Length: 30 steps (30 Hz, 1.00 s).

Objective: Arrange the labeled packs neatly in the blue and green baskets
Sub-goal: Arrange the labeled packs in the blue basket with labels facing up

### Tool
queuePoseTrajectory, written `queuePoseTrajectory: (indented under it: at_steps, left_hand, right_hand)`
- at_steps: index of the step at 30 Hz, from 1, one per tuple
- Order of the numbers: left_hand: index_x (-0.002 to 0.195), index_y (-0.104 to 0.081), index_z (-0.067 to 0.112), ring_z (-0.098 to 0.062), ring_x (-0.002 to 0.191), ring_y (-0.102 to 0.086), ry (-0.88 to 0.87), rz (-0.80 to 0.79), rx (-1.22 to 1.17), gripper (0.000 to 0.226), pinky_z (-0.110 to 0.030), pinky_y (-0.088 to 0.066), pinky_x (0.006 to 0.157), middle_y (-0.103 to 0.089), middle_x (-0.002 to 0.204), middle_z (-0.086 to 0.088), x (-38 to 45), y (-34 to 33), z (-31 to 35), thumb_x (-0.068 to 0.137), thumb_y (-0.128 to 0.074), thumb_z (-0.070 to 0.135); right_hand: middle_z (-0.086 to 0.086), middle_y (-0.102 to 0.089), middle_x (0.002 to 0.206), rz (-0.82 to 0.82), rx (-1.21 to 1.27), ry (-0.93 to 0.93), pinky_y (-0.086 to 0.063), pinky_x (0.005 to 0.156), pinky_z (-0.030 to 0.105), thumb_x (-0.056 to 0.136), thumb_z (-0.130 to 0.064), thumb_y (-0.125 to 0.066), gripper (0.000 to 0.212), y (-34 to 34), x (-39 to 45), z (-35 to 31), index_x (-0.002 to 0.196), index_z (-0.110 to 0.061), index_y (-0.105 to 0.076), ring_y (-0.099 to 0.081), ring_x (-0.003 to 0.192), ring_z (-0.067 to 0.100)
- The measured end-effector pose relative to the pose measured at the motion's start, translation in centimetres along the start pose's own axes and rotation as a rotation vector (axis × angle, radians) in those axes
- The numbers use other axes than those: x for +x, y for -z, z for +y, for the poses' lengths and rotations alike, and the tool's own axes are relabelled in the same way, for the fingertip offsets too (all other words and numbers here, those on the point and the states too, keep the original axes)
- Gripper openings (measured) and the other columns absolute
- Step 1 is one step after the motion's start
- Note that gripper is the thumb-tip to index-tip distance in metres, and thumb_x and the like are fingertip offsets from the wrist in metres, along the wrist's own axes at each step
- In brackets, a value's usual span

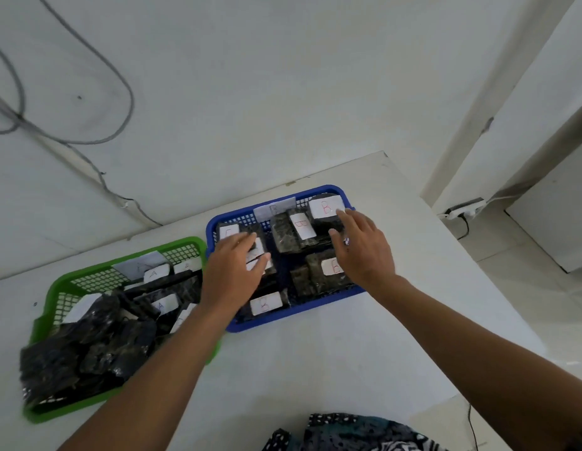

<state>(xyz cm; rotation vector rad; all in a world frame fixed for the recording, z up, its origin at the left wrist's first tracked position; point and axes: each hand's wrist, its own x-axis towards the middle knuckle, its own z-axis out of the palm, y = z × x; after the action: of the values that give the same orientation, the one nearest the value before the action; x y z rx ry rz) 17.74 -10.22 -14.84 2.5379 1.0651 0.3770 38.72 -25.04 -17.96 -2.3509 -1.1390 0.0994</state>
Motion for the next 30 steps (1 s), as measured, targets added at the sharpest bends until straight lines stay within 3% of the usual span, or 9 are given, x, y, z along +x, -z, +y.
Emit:
queuePoseTrajectory:
  at_steps: [4, 10, 18, 26, 30]
  left_hand:
    - [0.138, -0.056, 0.01, -0.031, 0.135, -0.045, -0.001, 0.07, 0.198, 0.056, -0.05, -0.038, 0.111, -0.053, 0.143, -0.011, -2.9, 3.7, -5.2, 0.094, -0.062, 0.043]
    - [0.142, -0.052, 0.012, -0.029, 0.146, -0.031, 0.085, 0.155, 0.347, 0.059, -0.053, -0.024, 0.118, -0.043, 0.153, -0.011, -7.8, 7.4, -11.7, 0.096, -0.047, 0.049]
    - [0.145, -0.047, 0.011, -0.029, 0.146, -0.03, 0.165, 0.125, 0.434, 0.065, -0.055, -0.019, 0.119, -0.043, 0.152, -0.012, -11.2, 9.4, -17.6, 0.096, -0.038, 0.053]
    - [0.152, -0.038, 0.02, -0.025, 0.145, -0.032, 0.122, 0.134, 0.272, 0.056, -0.049, -0.033, 0.115, -0.042, 0.153, -0.007, -13.3, 10.5, -21.3, 0.101, -0.039, 0.044]
    - [0.155, -0.031, 0.022, -0.021, 0.146, -0.032, 0.038, 0.113, 0.174, 0.054, -0.045, -0.035, 0.114, -0.038, 0.156, -0.005, -14.1, 10.6, -22.3, 0.104, -0.044, 0.032]
  right_hand:
    - [0.008, -0.047, 0.151, -0.035, -0.002, 0.206, -0.035, 0.114, 0.045, 0.103, -0.042, -0.044, 0.051, -1.7, -0.4, -5.9, 0.148, -0.017, -0.042, -0.04, 0.14, 0.026]
    - [0.013, -0.047, 0.151, -0.118, 0.016, 0.485, -0.035, 0.114, 0.049, 0.102, -0.036, -0.049, 0.052, -5.6, -1.4, -15.2, 0.147, -0.011, -0.046, -0.04, 0.142, 0.03]
    - [0.006, -0.027, 0.163, -0.3, -0.049, 0.609, -0.017, 0.123, 0.046, 0.104, -0.044, -0.038, 0.056, -10.6, -2.1, -22.2, 0.155, -0.021, -0.03, -0.018, 0.152, 0.023]
    - [0.004, -0.049, 0.15, -0.466, 0.05, 0.7, -0.036, 0.114, 0.046, 0.099, -0.055, -0.039, 0.06, -13.1, -5.7, -26.0, 0.149, -0.02, -0.044, -0.044, 0.139, 0.023]
    - [0.001, -0.067, 0.126, -0.512, 0.045, 0.552, -0.054, 0.09, 0.039, 0.092, -0.064, -0.049, 0.063, -13.9, -7.8, -27.0, 0.138, -0.021, -0.056, -0.063, 0.111, 0.024]
